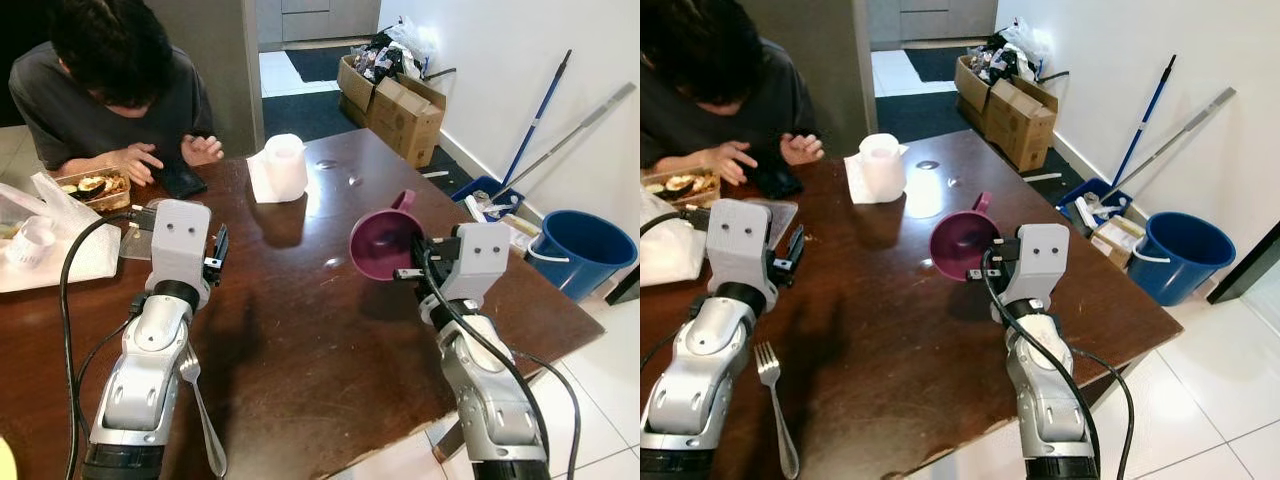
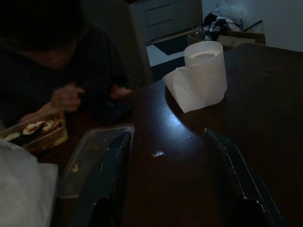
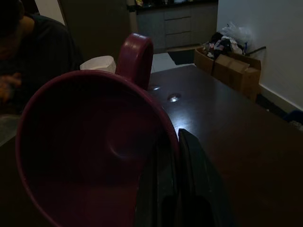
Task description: Setting the table
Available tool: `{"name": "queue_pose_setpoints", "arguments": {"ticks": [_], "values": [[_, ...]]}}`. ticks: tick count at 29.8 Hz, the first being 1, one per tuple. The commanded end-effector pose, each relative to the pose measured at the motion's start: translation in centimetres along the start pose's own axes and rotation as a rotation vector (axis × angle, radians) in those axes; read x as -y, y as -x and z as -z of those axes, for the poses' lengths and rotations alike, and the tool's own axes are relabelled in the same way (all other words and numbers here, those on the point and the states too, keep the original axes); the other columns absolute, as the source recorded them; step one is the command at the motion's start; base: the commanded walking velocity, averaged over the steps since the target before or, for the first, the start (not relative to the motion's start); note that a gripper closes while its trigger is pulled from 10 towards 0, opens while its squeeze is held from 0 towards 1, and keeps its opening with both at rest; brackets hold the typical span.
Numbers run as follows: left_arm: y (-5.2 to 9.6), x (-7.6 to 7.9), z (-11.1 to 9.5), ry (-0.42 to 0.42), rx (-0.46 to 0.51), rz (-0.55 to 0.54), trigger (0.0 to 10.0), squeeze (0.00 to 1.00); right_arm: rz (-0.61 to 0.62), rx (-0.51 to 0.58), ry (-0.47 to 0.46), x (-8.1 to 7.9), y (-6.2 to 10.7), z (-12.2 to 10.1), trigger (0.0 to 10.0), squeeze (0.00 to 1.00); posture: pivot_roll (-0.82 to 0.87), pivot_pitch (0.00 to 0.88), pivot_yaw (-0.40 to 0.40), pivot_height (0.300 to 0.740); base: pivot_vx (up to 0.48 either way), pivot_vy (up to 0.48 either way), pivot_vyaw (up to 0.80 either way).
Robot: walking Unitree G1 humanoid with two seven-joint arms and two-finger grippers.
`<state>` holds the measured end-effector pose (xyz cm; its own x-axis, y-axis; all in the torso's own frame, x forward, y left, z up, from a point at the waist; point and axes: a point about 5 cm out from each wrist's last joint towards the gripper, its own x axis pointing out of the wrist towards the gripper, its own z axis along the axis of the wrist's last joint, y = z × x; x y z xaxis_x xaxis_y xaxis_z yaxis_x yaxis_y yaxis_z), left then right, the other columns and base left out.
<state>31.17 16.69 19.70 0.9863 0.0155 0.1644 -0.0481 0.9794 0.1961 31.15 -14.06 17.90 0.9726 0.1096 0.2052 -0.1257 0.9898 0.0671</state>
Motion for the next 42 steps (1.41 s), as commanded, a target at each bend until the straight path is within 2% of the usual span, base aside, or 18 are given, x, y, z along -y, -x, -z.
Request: {"name": "queue_pose_setpoints", "arguments": {"ticks": [1, 42], "values": [[-0.03, -0.30, 0.47, -0.009, -0.016, -0.008, 10.0, 0.00, 0.006, 0.008, -0.002, 0.04, 0.04, -0.01, 10.0, 0.00, -0.07, 0.000, 0.083, 0.740, -0.296, 0.000, 0.00], [-0.41, -0.12, 0.35, -0.012, -0.008, 0.003, 10.0, 0.00, 0.025, -0.002, 0.003, 0.35, -0.11, 0.39, 10.0, 0.00, -0.06, 0.000, 0.095, 0.740, -0.313, 0.000, 0.00]]}}
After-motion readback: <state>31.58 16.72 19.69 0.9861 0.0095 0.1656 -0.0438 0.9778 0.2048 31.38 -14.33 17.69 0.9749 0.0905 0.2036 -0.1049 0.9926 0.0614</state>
